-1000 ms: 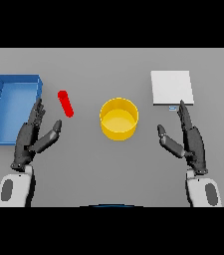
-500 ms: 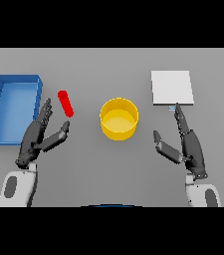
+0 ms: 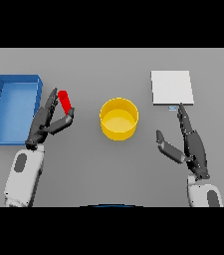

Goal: Pick up the red beaker and tilt it to pour out 1 green nut into yellow bowl. Pick up the yellow bowl and place it on the metallic measuring scale.

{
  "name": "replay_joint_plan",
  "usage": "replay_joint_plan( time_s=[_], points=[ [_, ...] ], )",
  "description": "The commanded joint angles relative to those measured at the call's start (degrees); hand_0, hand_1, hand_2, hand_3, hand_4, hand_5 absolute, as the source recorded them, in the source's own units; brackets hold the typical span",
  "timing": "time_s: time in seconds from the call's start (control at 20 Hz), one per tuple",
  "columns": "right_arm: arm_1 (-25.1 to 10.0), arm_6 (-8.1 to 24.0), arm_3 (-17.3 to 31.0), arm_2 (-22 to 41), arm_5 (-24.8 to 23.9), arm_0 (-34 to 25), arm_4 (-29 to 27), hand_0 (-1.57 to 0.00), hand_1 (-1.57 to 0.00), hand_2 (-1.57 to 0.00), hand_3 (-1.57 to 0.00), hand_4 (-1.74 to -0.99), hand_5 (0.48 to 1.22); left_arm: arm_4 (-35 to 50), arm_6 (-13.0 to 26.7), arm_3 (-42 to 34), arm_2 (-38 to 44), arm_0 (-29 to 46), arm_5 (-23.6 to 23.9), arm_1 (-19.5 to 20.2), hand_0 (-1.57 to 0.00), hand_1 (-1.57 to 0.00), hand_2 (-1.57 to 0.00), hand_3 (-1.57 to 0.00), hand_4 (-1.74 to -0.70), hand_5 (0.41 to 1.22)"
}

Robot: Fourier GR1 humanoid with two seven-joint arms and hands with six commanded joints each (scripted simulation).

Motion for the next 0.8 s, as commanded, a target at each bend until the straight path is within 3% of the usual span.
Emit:
replay_joint_plan(
  time_s=[0.0, 0.1, 0.45, 0.55, 0.6, 0.75],
  points=[
    [-0.4, 0.3, -0.5, -0.3, 0.3, -0.1, -0.5, 0.0, 0.0, 0.0, 0.0, -1.339, 0.688, 0.2, 0.2, 2.0, 0.6, -1.7, 0.1, -0.1, 0.0, 0.0, 0.0, 0.0, -1.35, 0.718],
    [-0.4, 0.5, -0.4, -0.2, 0.2, 0.1, -0.2, 0.0, 0.0, 0.0, 0.0, -1.338, 0.688, 0.5, -2.4, 5.6, 1.5, -3.3, -0.4, 0.1, 0.0, 0.0, 0.0, 0.0, -1.33, 0.714],
    [0.0, -0.3, 0.4, -0.5, 0.2, -0.5, -0.7, 0.0, 0.0, 0.0, 0.0, -1.329, 0.684, -0.6, -3.5, 13.6, 2.6, -10.5, 0.6, -0.2, 0.0, 0.0, 0.0, 0.0, -1.31, 0.703],
    [-0.2, 1.0, 0.7, -0.8, 0.1, -0.8, -0.8, 0.0, 0.0, 0.0, 0.0, -1.32, 0.683, -0.4, -4.2, 15.2, 3.0, -11.5, 0.3, -0.1, 0.0, 0.0, 0.0, 0.0, -1.32, 0.708],
    [-0.5, -0.1, 0.6, -0.8, 0.5, 0.1, -0.9, 0.0, 0.0, 0.0, 0.0, -1.315, 0.682, -0.2, -3.8, 15.6, 3.3, -12.2, 0.1, 0.1, 0.0, 0.0, 0.0, 0.0, -1.32, 0.71],
    [0.0, 0.6, 0.2, -0.4, 0.1, -0.3, -0.5, 0.0, 0.0, 0.0, 0.0, -1.298, 0.682, 0.1, -7.5, 18.4, 4.1, -14.0, 0.1, -0.2, 0.0, 0.0, 0.0, 0.0, -1.36, 0.735]
  ],
)
